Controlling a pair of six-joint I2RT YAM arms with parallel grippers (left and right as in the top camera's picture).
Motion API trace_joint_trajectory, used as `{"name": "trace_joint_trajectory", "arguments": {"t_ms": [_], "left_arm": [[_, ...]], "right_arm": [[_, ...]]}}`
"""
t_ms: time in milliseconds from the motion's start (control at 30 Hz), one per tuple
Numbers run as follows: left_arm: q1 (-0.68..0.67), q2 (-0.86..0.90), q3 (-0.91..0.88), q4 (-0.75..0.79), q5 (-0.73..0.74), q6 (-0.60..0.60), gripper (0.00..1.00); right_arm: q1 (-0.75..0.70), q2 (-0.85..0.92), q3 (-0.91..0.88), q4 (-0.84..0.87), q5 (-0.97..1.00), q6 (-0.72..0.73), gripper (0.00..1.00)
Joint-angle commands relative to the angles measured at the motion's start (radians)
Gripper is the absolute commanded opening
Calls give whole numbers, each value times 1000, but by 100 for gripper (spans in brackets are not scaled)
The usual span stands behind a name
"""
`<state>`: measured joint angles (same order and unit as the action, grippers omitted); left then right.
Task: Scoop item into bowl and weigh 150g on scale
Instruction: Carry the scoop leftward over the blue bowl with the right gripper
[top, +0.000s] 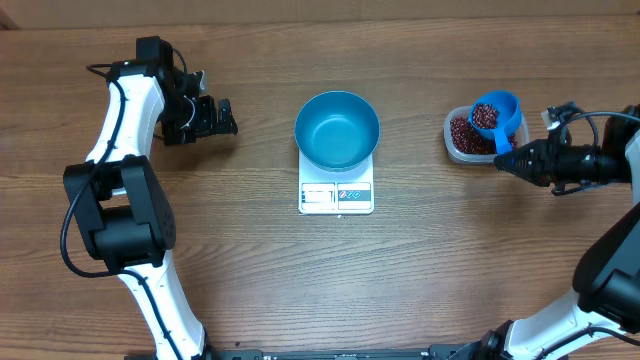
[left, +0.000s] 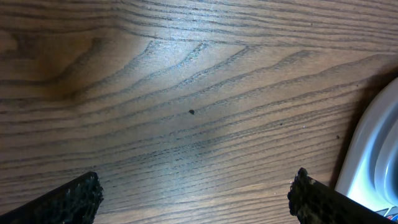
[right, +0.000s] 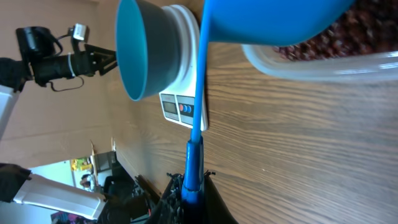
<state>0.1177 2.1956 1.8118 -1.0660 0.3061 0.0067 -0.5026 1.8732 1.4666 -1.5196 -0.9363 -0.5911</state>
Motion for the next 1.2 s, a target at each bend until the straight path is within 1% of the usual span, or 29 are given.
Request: {"name": "trace_joint_trajectory", "arguments": {"t_ms": [0,167,267,467,567,767,800,900,967,1167], "left_arm": [[-7,8,8,1,-2,15,100],[-7,8,8,1,-2,15,99],[-7,8,8,1,-2,16,99],[-7,8,8,1,-2,15,100],[-7,8,8,1,-2,15,100],[-7,8,8,1,-3,16,100],[-7,8,8,1,-2,16,100],[-7,8,8,1,-3,16,100],[-7,8,8,1,-2,15,100],[-7,8,8,1,-2,16,100]], "right_arm": [[47,-3,100,-10,-74,-45,4],[190,-3,171,6,-91,-7,4],[303,-3,171,82,-91,54,4],[474,-3,171,214,-90,169,4],[555,-3,171,263,-85,180,4],[655,-3,171,325,-69,185,4],[663,-3,171,332,-49,194,4],[706,-3,171,378,123,250,4],[737,-3,171,398,239,252,4],[827,-3,171,415,486,251,4]]}}
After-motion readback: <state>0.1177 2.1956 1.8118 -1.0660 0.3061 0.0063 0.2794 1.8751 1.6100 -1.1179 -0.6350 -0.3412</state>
